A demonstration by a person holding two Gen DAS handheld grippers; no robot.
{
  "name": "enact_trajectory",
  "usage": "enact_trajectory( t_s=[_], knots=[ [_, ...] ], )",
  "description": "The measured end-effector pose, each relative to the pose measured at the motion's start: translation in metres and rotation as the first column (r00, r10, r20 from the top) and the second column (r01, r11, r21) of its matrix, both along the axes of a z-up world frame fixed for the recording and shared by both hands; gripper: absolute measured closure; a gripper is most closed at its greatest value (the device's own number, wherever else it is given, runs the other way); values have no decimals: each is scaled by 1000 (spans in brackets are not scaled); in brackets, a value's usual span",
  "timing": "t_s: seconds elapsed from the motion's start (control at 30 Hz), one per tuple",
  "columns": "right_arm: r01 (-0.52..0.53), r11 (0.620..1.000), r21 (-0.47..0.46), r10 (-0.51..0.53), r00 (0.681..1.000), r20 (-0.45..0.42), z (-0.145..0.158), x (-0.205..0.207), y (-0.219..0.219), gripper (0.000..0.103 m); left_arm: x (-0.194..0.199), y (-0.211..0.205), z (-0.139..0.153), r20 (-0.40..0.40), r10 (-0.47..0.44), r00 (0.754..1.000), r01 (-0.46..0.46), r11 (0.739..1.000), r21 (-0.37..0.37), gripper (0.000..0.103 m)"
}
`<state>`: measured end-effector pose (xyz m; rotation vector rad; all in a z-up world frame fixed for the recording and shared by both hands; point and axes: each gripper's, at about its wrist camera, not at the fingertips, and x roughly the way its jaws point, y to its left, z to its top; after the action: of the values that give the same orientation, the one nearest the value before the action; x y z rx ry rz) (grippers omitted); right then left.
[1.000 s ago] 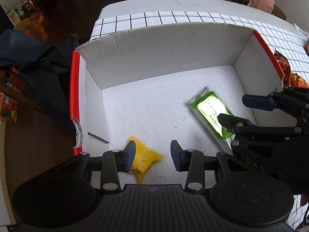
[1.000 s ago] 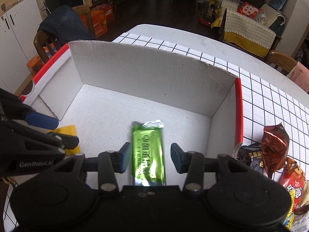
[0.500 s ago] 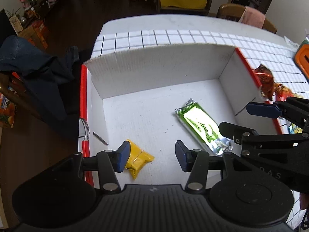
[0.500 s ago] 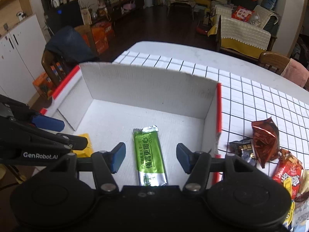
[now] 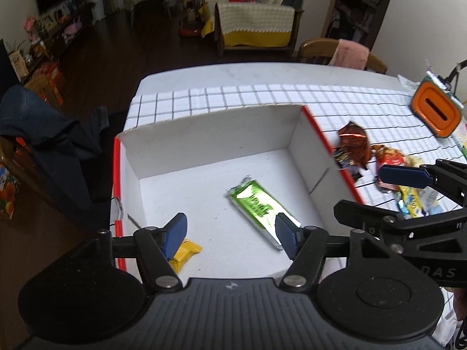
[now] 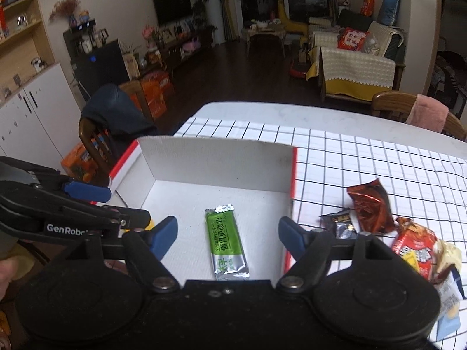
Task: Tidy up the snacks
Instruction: 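Open both tools to drop the yellow wafer and green bar into the box, then move both tools back toward the snack pile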
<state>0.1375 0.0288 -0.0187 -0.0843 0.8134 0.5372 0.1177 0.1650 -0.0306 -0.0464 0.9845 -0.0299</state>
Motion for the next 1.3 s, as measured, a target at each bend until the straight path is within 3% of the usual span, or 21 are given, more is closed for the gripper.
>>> enact_trajectory(
  t_s=[0.23,0.3,0.4,0.6,0.67,1.3],
  knots=[
    [54,998,40,-55,998,19,12,-20,-39,19,-13,-30,16,65,-47,997,48,999,-17,24],
    [73,996,50,-74,997,21,14,-24,-50,18,-16,-42,18,88,-61,994,63,998,-11,24],
    [104,992,65,-106,994,24,13,-29,-71,9,-20,-60,21,120,-85,989,86,996,-4,21],
    [160,984,72,-163,986,26,8,-35,-117,6,-22,-102,20,153,-130,980,131,991,-3,18],
    [180,981,68,-182,983,25,4,-36,-133,0,-20,-115,17,152,-142,978,145,989,-13,18],
    [287,956,-65,-288,957,-12,-58,-13,-282,0,18,-237,-41,39,-170,985,172,985,-35,18]
  ],
)
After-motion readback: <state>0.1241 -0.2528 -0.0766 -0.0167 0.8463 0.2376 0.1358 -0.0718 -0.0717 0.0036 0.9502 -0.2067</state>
